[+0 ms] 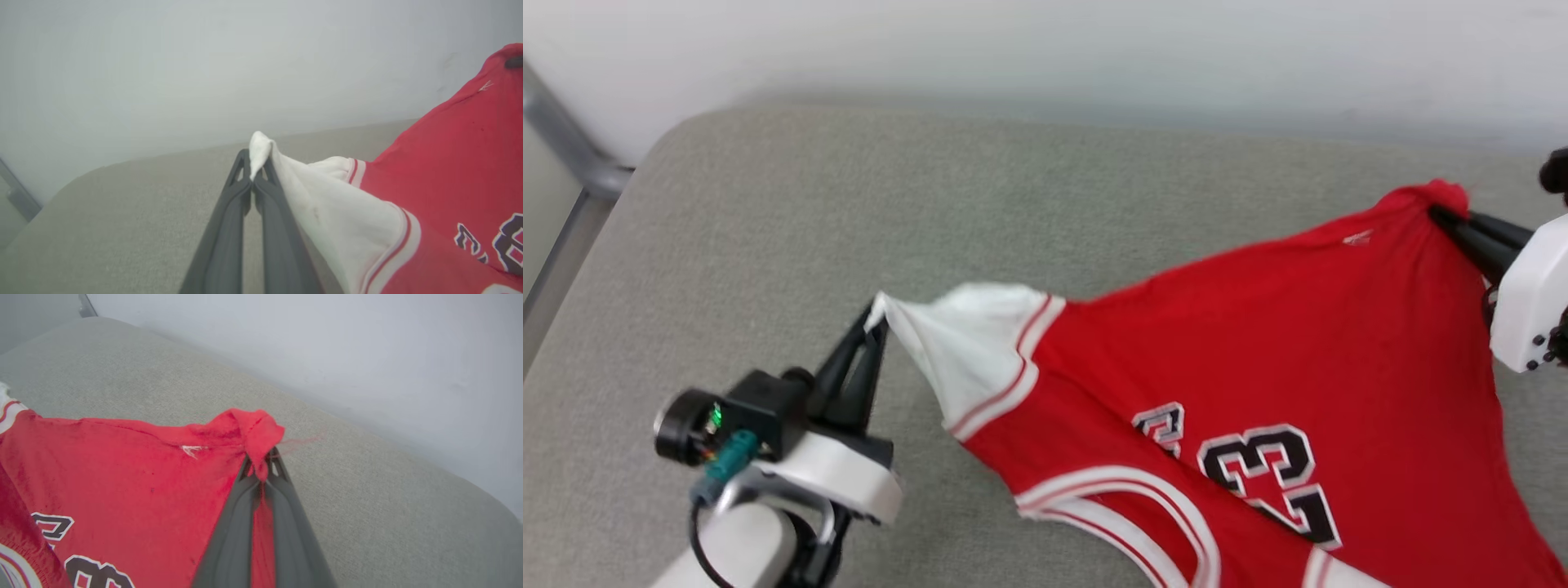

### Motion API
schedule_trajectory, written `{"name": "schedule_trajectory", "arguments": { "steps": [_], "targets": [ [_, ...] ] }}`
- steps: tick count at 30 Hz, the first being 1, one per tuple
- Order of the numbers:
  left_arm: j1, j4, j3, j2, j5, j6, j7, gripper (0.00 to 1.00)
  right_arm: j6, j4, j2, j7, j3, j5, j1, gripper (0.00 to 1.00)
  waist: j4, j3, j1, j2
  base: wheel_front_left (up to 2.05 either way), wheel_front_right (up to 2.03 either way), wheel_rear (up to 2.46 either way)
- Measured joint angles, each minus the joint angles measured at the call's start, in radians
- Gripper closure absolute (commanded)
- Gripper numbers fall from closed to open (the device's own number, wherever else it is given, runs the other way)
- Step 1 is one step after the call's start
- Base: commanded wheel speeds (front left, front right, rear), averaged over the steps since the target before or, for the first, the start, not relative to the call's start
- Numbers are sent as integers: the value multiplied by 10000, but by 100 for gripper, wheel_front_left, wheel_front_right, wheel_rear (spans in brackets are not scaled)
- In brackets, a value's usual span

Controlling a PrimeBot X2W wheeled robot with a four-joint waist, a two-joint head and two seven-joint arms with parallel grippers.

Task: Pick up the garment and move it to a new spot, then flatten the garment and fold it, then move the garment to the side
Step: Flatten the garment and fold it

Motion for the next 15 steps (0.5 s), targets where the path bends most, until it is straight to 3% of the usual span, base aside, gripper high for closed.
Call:
{"name": "schedule_trajectory", "arguments": {
  "steps": [7, 15],
  "targets": [
    [-1406, -731, 464, 533, 247, 8, 456, 100, 0, -734, 31, -525, -623, -123, 38, 100, -529, -423, 0, 0, 0, 0, 0],
    [-4396, -769, 516, 631, 677, -807, 1279, 100, 0, -1152, 545, -533, -1622, -815, -926, 100, -778, 102, 0, 0, 0, 0, 0]
  ]
}}
